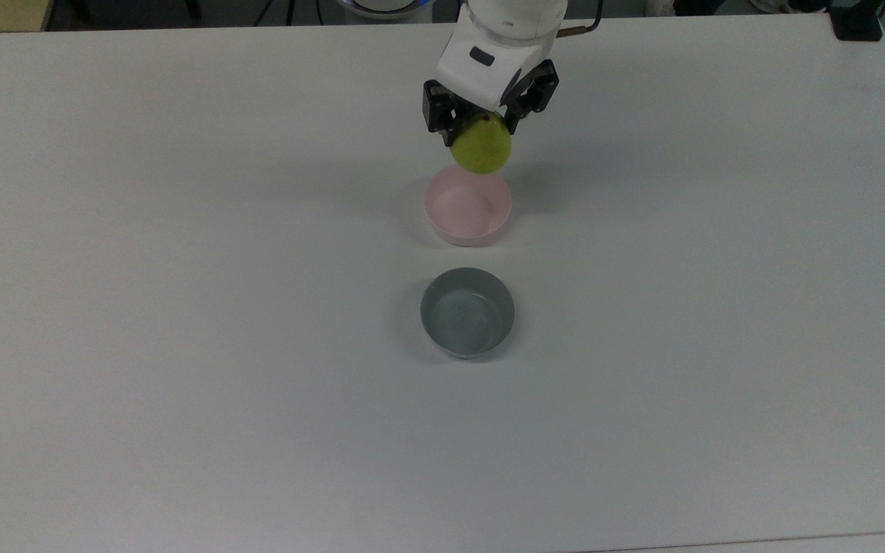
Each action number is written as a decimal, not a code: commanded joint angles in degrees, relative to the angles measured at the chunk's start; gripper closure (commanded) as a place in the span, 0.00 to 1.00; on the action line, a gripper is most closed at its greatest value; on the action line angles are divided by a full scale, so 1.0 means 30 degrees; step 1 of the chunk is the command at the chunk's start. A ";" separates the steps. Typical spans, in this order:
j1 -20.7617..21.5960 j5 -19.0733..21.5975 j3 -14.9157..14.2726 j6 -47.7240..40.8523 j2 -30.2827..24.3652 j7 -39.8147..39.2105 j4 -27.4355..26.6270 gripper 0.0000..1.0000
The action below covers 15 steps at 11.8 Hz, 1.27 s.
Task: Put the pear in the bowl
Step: 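Carry the pear over the pink bowl and lower it in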
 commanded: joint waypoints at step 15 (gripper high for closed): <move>-0.0023 -0.1210 -0.0225 0.4743 0.2099 0.0423 -0.2759 0.30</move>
